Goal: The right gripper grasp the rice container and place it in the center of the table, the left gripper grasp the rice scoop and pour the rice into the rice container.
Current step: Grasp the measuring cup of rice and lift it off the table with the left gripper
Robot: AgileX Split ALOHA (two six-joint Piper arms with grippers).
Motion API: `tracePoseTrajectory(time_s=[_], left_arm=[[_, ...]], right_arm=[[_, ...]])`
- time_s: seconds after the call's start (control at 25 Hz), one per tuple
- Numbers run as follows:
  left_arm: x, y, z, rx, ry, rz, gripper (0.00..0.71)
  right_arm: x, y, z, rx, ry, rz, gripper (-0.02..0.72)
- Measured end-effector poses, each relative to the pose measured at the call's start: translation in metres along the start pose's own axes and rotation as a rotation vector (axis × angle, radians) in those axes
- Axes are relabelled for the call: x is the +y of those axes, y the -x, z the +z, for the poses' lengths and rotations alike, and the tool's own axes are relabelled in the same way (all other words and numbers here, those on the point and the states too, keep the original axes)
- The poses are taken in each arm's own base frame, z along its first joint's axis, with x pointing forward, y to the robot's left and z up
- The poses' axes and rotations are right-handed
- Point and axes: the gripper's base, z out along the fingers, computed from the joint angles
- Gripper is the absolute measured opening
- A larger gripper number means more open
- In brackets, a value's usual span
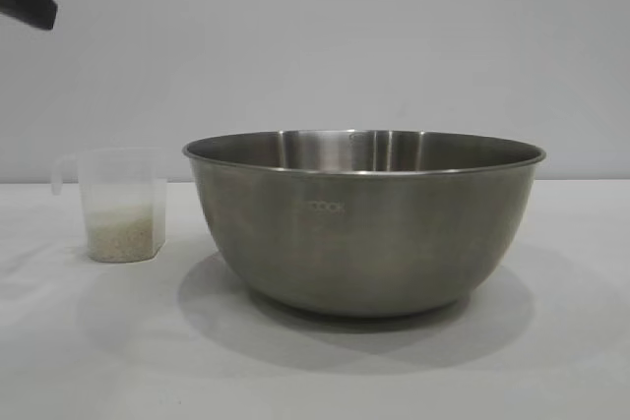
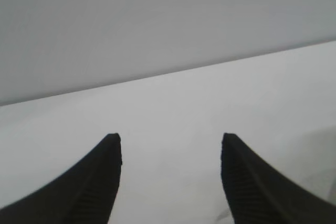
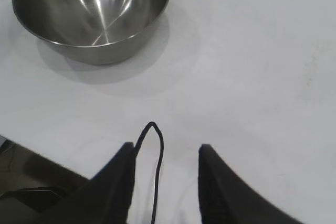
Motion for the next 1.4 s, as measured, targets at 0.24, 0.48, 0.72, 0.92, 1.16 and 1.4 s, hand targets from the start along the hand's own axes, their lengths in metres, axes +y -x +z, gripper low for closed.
tracePoseTrajectory(time_s=[0.24,0.48,0.72,0.92,1.16,1.4], left_arm=[[-0.001,-0.032,-0.005,-0.026,0.000,0.010,0.364],[-0.004,-0.056,0.005,0.000,-0.025,0.008,0.364],[-0.008,-0.077,0.007,0.071,-0.060,0.016,0.364],[-0.009,-0.093,0.010,0.136,-0.072,0.020,0.364],[-0.009,-0.108,0.012,0.196,-0.074,0.019,0.364],[-0.010,-0.113,0.023,0.202,-0.074,0.019,0.364]], right_arm=[[0.000,0.000,0.000,0.000,0.000,0.000,0.228],[0.000,0.000,0.000,0.000,0.000,0.000,0.228],[0.000,0.000,0.000,0.000,0.000,0.000,0.228],[0.000,0.000,0.000,0.000,0.000,0.000,0.228],[0.000,0.000,0.000,0.000,0.000,0.000,0.228],[0.000,0.000,0.000,0.000,0.000,0.000,0.228]])
